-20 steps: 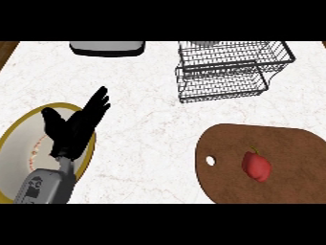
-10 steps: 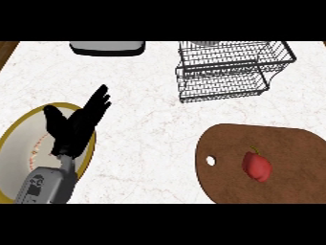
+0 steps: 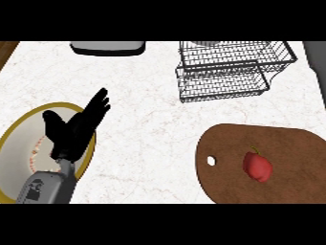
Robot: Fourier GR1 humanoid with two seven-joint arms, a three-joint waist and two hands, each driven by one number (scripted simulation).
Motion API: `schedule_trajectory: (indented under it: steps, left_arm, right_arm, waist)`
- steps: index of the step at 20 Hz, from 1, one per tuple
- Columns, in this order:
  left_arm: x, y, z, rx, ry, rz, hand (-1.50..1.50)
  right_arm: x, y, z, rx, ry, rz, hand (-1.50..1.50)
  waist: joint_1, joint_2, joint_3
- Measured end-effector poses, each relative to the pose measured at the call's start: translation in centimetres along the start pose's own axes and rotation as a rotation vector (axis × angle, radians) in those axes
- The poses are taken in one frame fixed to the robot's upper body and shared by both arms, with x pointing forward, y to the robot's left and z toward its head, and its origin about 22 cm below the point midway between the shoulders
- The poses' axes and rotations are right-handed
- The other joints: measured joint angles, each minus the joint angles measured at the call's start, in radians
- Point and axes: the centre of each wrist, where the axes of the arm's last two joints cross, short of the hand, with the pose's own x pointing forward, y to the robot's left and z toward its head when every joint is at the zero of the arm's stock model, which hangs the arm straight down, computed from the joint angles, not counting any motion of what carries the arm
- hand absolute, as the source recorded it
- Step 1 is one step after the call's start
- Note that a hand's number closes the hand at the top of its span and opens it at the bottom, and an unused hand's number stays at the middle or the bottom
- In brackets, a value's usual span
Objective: Pick the can from the cutting board and place it in the tiered basket
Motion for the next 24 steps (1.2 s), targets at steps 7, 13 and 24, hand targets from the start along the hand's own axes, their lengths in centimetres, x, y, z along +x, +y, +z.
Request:
schedule_trajectory:
  steps: [7,13,24]
  left_arm:
    - [-0.3,-0.6,-0.3,-0.007,-0.001,-0.004,0.00]
    - [0.4,-0.4,-0.5,-0.012,-0.004,-0.004,0.00]
    - [-0.1,-0.2,-0.3,0.006,0.006,0.003,0.00]
  right_arm:
    - [-0.9,5.1,-1.6,0.052,0.007,-0.253,-1.50]
    - [-0.2,8.7,-2.2,0.090,-0.088,-0.367,-1.50]
    - [1.1,7.3,-3.5,-0.168,-0.100,-0.500,-1.50]
  waist:
    - [0.011,0.006,0.001]
    - [0.012,0.006,0.001]
    - [-0.004,0.000,0.000]
